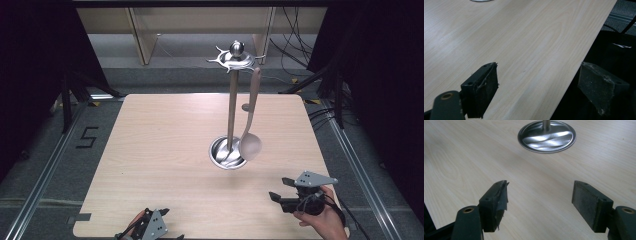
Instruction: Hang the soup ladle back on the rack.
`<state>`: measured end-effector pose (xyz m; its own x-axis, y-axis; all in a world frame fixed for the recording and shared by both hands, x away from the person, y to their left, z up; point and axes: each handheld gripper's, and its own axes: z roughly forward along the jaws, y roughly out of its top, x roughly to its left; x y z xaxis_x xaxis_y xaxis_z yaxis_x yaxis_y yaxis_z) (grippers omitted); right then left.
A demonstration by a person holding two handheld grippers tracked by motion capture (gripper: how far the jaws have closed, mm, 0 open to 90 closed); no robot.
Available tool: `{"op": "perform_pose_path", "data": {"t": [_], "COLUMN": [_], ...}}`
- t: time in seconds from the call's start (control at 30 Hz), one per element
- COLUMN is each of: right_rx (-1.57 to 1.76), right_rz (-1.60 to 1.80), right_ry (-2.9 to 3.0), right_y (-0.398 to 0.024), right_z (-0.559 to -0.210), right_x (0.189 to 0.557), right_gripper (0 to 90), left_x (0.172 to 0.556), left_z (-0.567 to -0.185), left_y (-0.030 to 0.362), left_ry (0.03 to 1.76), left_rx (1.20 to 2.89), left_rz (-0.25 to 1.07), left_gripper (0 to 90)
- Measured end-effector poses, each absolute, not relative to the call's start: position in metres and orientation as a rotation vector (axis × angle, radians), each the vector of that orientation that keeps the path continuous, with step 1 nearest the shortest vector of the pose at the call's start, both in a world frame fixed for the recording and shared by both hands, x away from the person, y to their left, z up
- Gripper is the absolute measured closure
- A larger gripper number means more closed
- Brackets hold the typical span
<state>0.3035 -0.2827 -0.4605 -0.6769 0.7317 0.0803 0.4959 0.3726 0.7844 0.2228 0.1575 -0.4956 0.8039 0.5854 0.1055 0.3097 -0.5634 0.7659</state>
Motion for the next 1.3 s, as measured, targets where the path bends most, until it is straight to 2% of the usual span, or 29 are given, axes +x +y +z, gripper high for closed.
{"op": "perform_pose_path", "data": {"t": [0.37, 0.73, 1.3], "right_rx": [1.142, 1.108, 1.107], "right_rz": [1.163, 1.135, 1.132], "right_ry": [2.322, 2.322, 2.317], "right_y": [-0.283, -0.288, -0.288], "right_z": [-0.474, -0.482, -0.483], "right_x": [0.296, 0.283, 0.277], "right_gripper": [22.1, 22.3, 22.5], "left_x": [0.223, 0.223, 0.223], "left_z": [-0.496, -0.494, -0.497], "left_y": [0.157, 0.158, 0.156], "left_ry": [0.66, 0.646, 0.659], "left_rx": [2.2, 2.238, 2.207], "left_rz": [0.448, 0.439, 0.436], "left_gripper": [15.3, 15.3, 15.3]}}
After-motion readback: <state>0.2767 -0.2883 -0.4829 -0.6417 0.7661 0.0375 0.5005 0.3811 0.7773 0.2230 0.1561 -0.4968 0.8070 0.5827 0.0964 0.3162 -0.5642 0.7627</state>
